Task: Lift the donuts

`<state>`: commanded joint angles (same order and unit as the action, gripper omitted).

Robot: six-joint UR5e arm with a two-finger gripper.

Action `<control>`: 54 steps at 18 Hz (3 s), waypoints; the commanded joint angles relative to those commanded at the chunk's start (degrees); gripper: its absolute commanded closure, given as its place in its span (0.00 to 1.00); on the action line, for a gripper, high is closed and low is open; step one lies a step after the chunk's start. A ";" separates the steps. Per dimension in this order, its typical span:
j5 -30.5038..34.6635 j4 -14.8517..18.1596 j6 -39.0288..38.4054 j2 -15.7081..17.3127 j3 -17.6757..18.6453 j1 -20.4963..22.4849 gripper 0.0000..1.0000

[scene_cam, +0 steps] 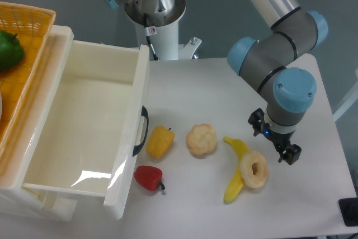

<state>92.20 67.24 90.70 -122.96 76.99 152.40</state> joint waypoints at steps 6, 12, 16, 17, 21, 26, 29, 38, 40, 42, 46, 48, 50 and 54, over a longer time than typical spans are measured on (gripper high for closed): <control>0.00 0.00 -0.61 0.00 0.44 -0.18 0.00; -9.12 -2.37 -6.14 2.89 6.76 3.42 0.00; -10.02 -2.72 -12.56 3.87 8.53 3.43 0.00; -10.02 -2.72 -13.52 3.69 8.44 3.34 0.00; -10.11 -3.07 -16.96 2.56 8.26 2.82 0.00; -10.98 -4.48 -17.75 0.18 6.59 1.76 0.00; -11.43 -5.27 -17.66 -0.61 6.59 1.32 0.01; -11.43 -5.54 -17.58 -1.49 6.50 0.62 0.45; -11.43 -5.54 -17.58 -1.49 6.42 0.62 0.55; -11.43 -5.54 -17.58 -1.41 6.42 0.62 0.63; -10.99 -5.54 -17.58 -1.23 5.63 0.62 0.98; -10.90 -5.54 -17.58 -1.32 4.84 0.62 1.00; -10.46 -5.45 -17.49 -1.32 4.49 0.62 1.00; -7.74 -5.27 -16.79 -1.14 2.64 0.35 1.00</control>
<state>84.46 61.96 73.91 -124.10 79.64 152.76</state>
